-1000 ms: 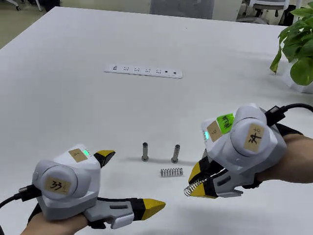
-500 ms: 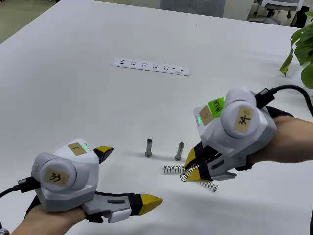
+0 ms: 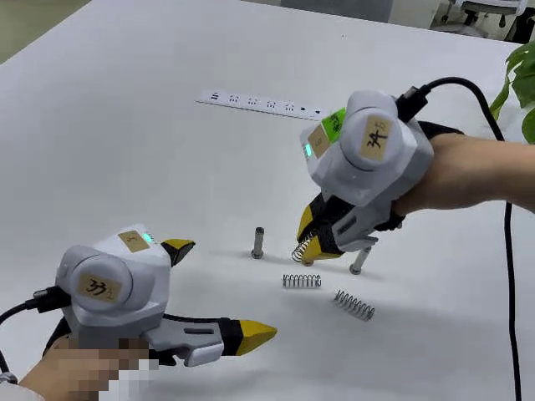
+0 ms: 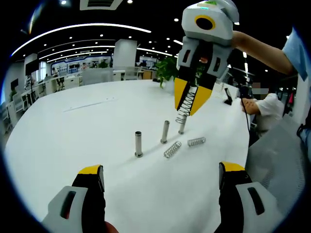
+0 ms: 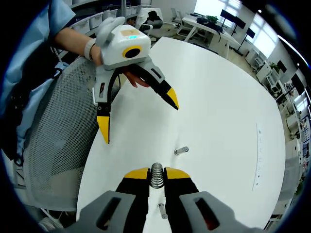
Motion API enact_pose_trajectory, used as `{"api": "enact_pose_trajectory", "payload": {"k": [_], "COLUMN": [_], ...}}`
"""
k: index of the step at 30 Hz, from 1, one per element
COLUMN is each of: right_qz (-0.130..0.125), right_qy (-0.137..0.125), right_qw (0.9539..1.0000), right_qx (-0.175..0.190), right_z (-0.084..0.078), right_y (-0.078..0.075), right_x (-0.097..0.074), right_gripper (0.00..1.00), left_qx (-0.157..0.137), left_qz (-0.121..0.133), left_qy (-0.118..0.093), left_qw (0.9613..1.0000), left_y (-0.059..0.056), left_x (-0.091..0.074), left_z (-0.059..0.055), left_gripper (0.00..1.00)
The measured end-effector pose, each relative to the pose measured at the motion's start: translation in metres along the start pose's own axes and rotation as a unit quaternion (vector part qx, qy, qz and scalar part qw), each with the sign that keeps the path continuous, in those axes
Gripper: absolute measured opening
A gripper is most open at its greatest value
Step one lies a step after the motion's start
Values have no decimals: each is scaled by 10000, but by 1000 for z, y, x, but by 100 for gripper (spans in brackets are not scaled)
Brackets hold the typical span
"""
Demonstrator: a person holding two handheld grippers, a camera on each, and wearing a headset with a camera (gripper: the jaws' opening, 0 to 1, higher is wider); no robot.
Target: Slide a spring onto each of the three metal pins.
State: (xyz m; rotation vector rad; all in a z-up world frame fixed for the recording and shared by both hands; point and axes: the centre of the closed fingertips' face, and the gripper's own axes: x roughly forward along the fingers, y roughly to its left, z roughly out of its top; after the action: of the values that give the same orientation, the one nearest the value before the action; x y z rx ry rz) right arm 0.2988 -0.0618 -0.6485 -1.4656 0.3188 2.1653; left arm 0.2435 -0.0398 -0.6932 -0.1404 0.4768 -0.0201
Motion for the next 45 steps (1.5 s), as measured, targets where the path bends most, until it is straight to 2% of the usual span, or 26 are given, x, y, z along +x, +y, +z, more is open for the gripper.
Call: {"api": "enact_pose_trajectory", "payload": {"k": [9,12,14,16,21,27,39,45], "right_qz": [138,142,51,111,129,223,309,371], "right_qy": [212,381,643,615,739,824,954,1016], "right_qw": [9994,9984,9967,9968,9951,9933,9914,9900], "right_qx": [-238,-398,-484,-506,-639,-773,-837,-903], "right_z": [9,10,7,11,14,18,17,16], "right_y": [-22,-29,-38,-40,-48,-49,-50,-51], "right_x": [11,16,19,23,28,33,39,44], "right_gripper": [12,12,12,12,12,12,12,12], "left_qx": [78,75,84,80,83,68,5,40], "left_qz": [-78,-93,-101,-104,-113,-118,-73,-106], "left_qy": [105,113,123,148,147,155,117,158], "left_qw": [9999,9999,9998,9998,9998,9998,9999,9998], "left_y": [-6,-7,-7,-8,-7,-6,-3,-4], "left_x": [1,1,1,2,2,2,2,2], "left_z": [-4,-5,-5,-6,-7,-8,-7,-9], "left_gripper": [100,100,100,100,100,100,100,100]}}
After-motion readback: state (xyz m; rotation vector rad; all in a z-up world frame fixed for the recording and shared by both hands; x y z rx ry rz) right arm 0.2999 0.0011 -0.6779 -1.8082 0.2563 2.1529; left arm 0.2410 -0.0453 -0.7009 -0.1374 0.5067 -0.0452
